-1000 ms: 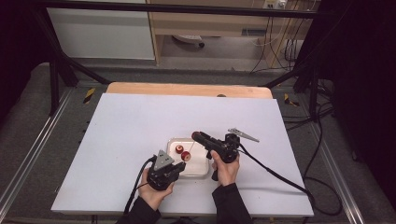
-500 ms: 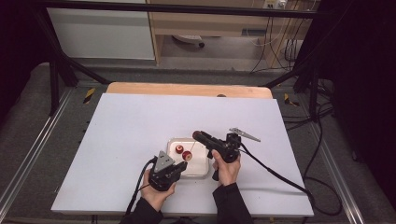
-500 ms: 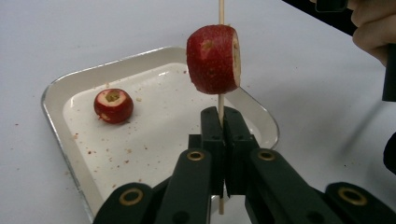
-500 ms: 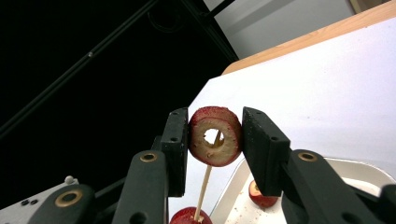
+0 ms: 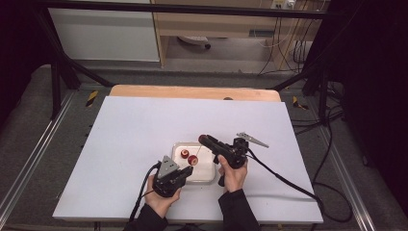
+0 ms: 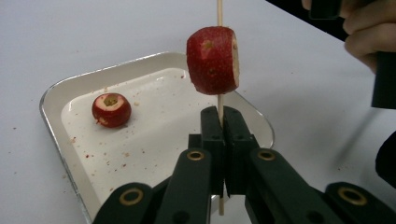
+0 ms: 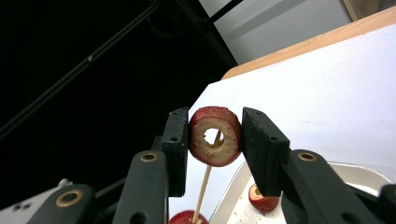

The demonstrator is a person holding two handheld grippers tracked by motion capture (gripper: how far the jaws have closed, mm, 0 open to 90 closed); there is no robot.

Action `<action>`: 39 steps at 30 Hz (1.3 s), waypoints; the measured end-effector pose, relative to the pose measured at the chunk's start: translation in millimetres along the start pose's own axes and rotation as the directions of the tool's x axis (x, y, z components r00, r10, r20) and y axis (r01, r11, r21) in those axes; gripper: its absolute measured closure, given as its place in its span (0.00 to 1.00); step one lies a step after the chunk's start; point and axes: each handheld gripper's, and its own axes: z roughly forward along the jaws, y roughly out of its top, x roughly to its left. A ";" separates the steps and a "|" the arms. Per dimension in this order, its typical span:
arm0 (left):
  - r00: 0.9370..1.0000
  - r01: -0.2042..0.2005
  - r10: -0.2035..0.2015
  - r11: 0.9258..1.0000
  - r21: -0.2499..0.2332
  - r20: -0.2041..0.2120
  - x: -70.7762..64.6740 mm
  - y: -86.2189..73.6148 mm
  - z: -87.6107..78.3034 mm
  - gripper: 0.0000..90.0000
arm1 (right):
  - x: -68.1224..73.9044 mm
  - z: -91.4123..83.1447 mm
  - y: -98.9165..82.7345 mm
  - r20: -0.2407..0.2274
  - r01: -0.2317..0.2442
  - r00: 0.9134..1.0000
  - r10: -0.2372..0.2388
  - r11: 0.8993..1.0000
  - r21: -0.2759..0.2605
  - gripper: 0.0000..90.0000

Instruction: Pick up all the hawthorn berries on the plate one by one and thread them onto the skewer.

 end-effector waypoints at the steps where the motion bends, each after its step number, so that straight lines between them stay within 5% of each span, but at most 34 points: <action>1: 1.000 0.002 -0.002 1.000 -0.006 -0.004 -1.2 -0.1 0.0 0.98 | -0.5 0.8 -0.1 0.002 -0.006 1.000 0.006 1.000 -0.004 0.70; 11: 1.000 0.006 -0.006 1.000 -0.026 -0.016 -0.1 -5.5 -3.3 0.98 | 0.3 0.9 3.4 -0.010 -0.053 0.999 0.052 0.996 -0.068 0.70; 22: 0.999 0.011 -0.012 0.999 -0.041 -0.040 -2.6 -4.5 0.7 0.98 | -1.0 3.1 -1.3 -0.025 -0.089 0.996 0.089 0.996 -0.020 0.70; 27: 0.999 0.029 -0.030 0.999 -0.025 -0.036 -2.3 -4.2 1.5 0.98 | 1.3 0.8 -1.9 -0.022 -0.058 0.998 0.057 0.998 -0.013 0.70; 33: 0.999 0.024 -0.023 1.000 0.012 -0.032 -5.4 -4.0 1.0 0.98 | 1.4 -3.1 -1.3 0.031 0.032 0.999 -0.033 0.999 0.034 0.70; 39: 0.999 0.026 -0.024 0.998 0.053 -0.026 -5.4 -3.4 5.1 0.98 | 0.7 -2.2 -2.3 0.030 0.046 0.998 -0.048 0.997 0.054 0.70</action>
